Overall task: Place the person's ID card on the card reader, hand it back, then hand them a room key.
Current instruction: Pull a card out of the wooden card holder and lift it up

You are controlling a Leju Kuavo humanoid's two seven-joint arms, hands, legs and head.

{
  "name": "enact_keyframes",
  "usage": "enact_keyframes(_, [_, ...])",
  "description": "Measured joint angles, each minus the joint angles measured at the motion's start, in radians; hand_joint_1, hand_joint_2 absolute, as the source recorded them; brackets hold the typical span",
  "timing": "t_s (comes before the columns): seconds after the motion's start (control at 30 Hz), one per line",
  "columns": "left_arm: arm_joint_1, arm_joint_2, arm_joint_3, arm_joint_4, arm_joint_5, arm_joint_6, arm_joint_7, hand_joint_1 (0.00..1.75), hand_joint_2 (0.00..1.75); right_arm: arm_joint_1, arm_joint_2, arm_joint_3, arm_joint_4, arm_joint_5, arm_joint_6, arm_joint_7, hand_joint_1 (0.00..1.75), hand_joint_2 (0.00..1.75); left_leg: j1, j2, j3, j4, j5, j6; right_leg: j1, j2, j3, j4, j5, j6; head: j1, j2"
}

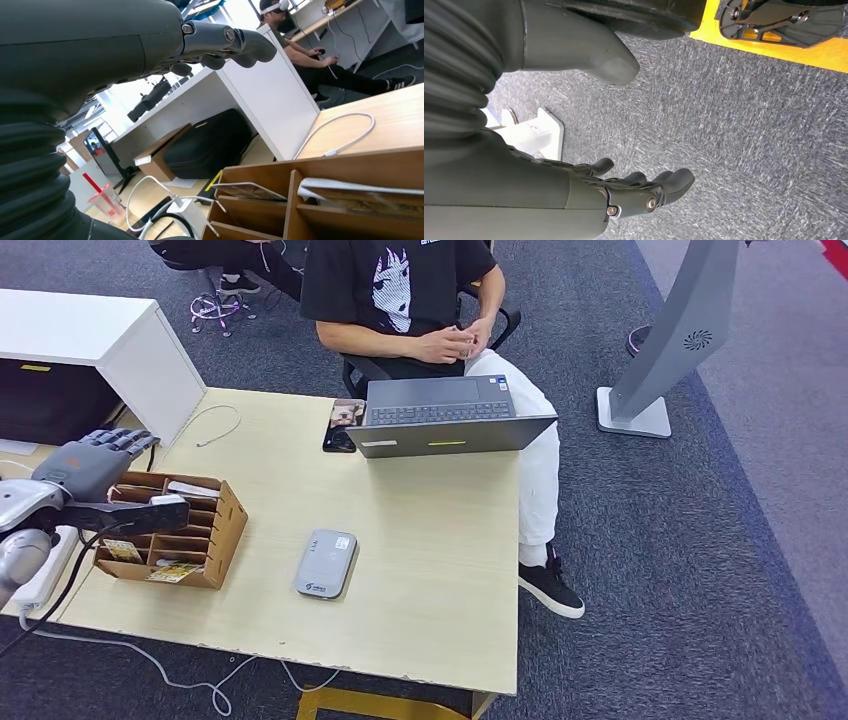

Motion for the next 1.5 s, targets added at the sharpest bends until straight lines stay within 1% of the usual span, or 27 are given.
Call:
enact_keyframes(0.13, [-0.013, -0.007, -0.014, 0.028, -0.003, 0.008, 0.000, 0.00, 1.75, 0.000, 0.000, 0.000, 0.000, -0.004, -0.001, -0.005, 0.00, 1.75, 0.000, 0.000, 0.000, 0.000, 0.000, 0.000, 0.000, 0.000, 0.000, 0.000, 0.000, 0.000, 0.000, 0.000])
enact_keyframes(0.33, [-0.040, -0.032, -0.033, 0.063, -0.005, 0.019, -0.003, 0.00, 1.75, 0.000, 0.000, 0.000, 0.000, -0.006, -0.001, -0.010, 0.00, 1.75, 0.000, 0.000, 0.000, 0.000, 0.000, 0.000, 0.000, 0.000, 0.000, 0.000, 0.000, 0.000, 0.000, 0.000])
enact_keyframes(0.57, [-0.045, -0.082, -0.049, 0.123, -0.021, 0.079, -0.013, 0.00, 1.75, -0.001, 0.000, 0.002, 0.000, -0.006, -0.004, -0.010, 0.00, 1.75, 0.000, 0.000, 0.000, 0.000, 0.000, 0.000, 0.000, 0.000, 0.000, 0.000, 0.000, 0.000, 0.000, 0.000])
enact_keyframes(0.73, [-0.045, -0.111, -0.059, 0.151, -0.025, 0.089, -0.014, 0.00, 1.75, -0.001, 0.000, 0.003, 0.000, -0.006, -0.006, -0.010, 0.00, 1.75, 0.000, 0.000, 0.000, 0.000, 0.000, 0.000, 0.000, 0.000, 0.000, 0.000, 0.001, 0.000, 0.000, 0.000])
enact_keyframes(1.4, [-0.047, -0.147, -0.070, 0.185, -0.027, 0.098, -0.020, 0.00, 1.75, -0.001, 0.000, 0.004, 0.000, -0.007, -0.007, -0.010, 0.00, 1.75, 0.000, 0.000, 0.000, 0.000, 0.000, 0.000, 0.000, 0.000, 0.000, 0.000, 0.001, 0.000, 0.000, 0.000])
enact_keyframes(1.43, [-0.048, -0.149, -0.070, 0.187, -0.027, 0.099, -0.021, 0.06, 1.75, -0.001, 0.000, 0.005, 0.000, -0.007, -0.007, -0.010, 0.00, 1.75, 0.000, 0.000, 0.000, 0.000, 0.000, 0.000, 0.000, 0.000, 0.000, 0.000, 0.001, 0.000, 0.000, 0.000])
enact_keyframes(1.47, [-0.048, -0.150, -0.070, 0.189, -0.027, 0.100, -0.022, 0.31, 1.75, -0.001, 0.000, 0.005, 0.000, -0.007, -0.007, -0.010, 0.00, 1.75, 0.000, 0.000, 0.000, 0.000, 0.000, 0.000, 0.000, 0.000, 0.000, 0.000, 0.001, 0.000, 0.000, 0.000])
enact_keyframes(1.5, [-0.048, -0.152, -0.071, 0.191, -0.028, 0.101, -0.023, 0.73, 1.75, -0.001, 0.000, 0.006, 0.000, -0.007, -0.007, -0.010, 0.00, 1.75, 0.000, 0.000, 0.000, 0.000, 0.000, 0.000, 0.000, 0.000, 0.000, 0.000, 0.001, 0.000, 0.000, 0.000])
